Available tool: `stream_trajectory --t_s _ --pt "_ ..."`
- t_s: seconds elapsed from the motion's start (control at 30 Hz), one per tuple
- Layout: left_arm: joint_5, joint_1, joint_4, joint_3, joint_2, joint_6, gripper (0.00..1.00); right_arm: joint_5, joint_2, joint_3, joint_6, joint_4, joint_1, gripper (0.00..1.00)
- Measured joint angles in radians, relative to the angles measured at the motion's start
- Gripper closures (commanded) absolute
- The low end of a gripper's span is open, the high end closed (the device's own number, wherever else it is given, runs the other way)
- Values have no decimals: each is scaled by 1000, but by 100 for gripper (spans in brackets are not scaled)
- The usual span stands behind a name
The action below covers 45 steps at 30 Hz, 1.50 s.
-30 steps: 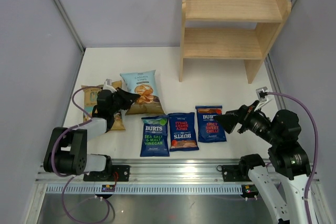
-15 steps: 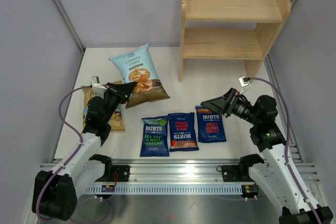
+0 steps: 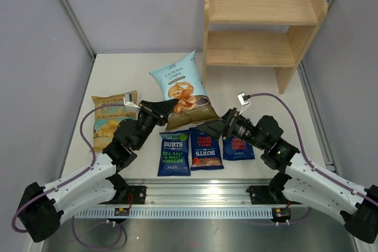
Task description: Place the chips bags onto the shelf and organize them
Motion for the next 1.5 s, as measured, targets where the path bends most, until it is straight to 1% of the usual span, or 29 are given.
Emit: stream_trajectory --t_s 0.13,0.3,0.4,0.67,0.8,0.93,0.97,1.03,1.07,1.1,1.17,1.2,1.23,1.3,1.33,1.4,1.43,1.5 --pt "-77 -88 -20 43 29 -7 98 110 14 -10 -40 5 53 1" --pt "-140 -150 -16 77 49 -16 97 240 -29 -48 -63 3 61 0" --pt "-156 -186 -4 79 74 -22 97 290 -58 -52 -76 12 61 1" --pt "-157 -230 -11 164 155 -27 96 309 -71 -51 -123 39 61 0" --pt "-154 -248 0 169 177 -27 96 328 -60 -48 -127 20 61 1" --pt "-154 -271 6 169 184 -27 93 352 -70 -48 -128 -3 61 2" --pt "-153 -273 10 169 185 -27 92 354 -76 -48 -130 -6 61 3" --pt "-152 -278 18 169 185 -27 90 356 -85 -48 -138 -10 62 15" --pt "-150 -280 20 169 185 -25 89 360 -88 -48 -144 -10 62 24" --pt "-150 -282 15 172 185 -19 86 362 -88 -48 -152 -9 62 38" --pt "-150 -286 -20 193 186 2 81 363 -88 -49 -166 -7 62 50" --pt "-150 -286 -43 207 186 11 73 361 -88 -49 -174 -1 62 56" --pt "-150 -288 -64 223 185 26 70 360 -88 -49 -185 6 62 66" --pt "-150 -289 -99 243 178 51 63 355 -90 -49 -204 29 61 70" --pt "-151 -292 -111 246 171 60 53 350 -93 -49 -210 33 61 72" --pt "-154 -296 -140 247 153 78 38 345 -100 -49 -222 36 61 73" --pt "-156 -297 -154 248 146 84 24 344 -103 -49 -224 35 61 75" --pt "-168 -302 -202 253 132 103 16 342 -108 -49 -230 33 61 77"
